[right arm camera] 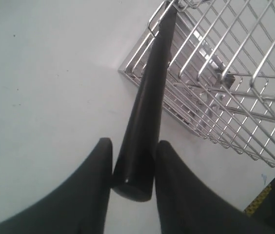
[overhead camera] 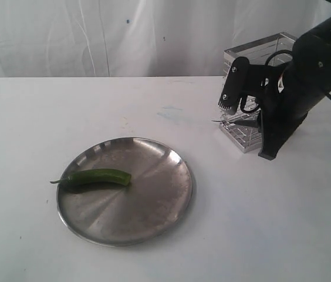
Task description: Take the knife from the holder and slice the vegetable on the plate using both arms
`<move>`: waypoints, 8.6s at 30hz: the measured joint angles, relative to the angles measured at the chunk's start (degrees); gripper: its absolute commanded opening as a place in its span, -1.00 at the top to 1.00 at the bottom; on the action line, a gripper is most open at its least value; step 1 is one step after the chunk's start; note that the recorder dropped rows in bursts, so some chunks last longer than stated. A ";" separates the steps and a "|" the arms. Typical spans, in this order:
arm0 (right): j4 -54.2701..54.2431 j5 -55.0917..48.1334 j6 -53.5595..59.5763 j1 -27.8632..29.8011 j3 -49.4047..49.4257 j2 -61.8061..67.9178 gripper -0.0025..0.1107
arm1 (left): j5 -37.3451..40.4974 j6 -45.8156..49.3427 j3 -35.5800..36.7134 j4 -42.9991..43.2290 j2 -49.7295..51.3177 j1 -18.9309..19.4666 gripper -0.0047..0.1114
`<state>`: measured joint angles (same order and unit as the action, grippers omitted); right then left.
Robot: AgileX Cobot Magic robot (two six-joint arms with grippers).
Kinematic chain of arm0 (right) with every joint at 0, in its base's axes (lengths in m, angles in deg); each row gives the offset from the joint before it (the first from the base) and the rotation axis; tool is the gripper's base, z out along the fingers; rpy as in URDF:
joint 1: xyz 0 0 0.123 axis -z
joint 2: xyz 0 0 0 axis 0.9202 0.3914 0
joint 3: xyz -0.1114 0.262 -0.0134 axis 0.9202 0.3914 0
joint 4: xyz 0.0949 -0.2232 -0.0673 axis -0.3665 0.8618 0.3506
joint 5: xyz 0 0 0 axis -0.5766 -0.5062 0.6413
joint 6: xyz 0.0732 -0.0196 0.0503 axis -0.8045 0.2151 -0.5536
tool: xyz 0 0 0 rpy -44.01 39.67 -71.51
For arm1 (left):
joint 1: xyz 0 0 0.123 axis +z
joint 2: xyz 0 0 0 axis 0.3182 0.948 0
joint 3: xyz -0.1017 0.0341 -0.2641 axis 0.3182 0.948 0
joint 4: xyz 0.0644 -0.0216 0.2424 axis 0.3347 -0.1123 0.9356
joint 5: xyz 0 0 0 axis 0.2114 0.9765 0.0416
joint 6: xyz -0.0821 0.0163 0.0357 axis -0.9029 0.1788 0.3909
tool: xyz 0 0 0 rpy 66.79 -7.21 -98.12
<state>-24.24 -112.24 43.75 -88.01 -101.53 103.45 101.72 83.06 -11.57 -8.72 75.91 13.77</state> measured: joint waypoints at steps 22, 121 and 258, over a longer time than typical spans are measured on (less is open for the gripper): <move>-1.03 0.04 -22.79 0.00 -0.63 -2.26 0.96 | 0.00 0.00 0.00 0.00 0.00 0.00 0.92; -11.91 0.86 -28.89 -4.54 -9.06 -13.96 0.96 | 0.00 0.00 0.00 0.00 0.00 0.00 0.92; -30.31 0.94 -18.44 -17.14 20.15 -1.46 0.96 | 0.00 0.00 0.00 0.00 0.00 0.00 0.92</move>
<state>-54.55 -111.30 25.31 -105.15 -81.38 101.99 101.72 83.06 -11.57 -8.72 75.91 13.77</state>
